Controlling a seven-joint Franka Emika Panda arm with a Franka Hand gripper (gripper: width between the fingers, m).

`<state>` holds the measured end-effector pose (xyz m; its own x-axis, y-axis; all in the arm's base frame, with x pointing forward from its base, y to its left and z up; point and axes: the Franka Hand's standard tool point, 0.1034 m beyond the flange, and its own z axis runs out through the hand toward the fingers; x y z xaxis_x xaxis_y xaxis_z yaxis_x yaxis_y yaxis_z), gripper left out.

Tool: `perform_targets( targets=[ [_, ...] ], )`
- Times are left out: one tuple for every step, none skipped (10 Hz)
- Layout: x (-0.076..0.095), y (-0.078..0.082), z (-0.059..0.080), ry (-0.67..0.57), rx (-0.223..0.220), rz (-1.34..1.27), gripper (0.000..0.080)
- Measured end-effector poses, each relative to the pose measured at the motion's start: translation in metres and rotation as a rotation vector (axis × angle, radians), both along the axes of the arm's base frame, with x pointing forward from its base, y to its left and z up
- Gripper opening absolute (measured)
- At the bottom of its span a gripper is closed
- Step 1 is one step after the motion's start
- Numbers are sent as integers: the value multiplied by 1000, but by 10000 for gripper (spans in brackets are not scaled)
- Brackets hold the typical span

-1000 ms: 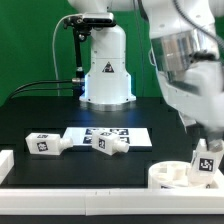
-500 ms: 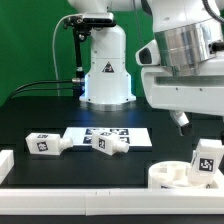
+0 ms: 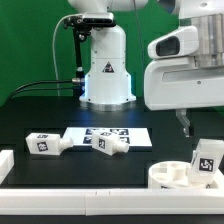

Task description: Assemble stool

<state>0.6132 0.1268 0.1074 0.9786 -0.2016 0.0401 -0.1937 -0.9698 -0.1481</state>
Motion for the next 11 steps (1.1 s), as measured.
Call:
perform_targets(
  targets=[
    [1, 0, 0, -10, -6, 66, 649],
    [0, 0, 0, -25, -24, 185, 649],
    [-1, 3, -1, -42, -81, 398, 649],
    [-3, 7, -2, -42, -110, 543, 649],
    [-6, 7, -5, -18, -128, 697, 649],
    [-7, 9, -9, 1, -147, 831, 649],
    [-5, 7, -9, -14, -149, 888, 649],
    [-5, 5, -10, -18, -154, 952, 649],
    [-5, 3, -10, -21, -159, 1017, 649],
    [-5, 2, -11, -26, -161, 1087, 649],
    [-5, 2, -11, -30, -162, 1152, 649]
  ],
)
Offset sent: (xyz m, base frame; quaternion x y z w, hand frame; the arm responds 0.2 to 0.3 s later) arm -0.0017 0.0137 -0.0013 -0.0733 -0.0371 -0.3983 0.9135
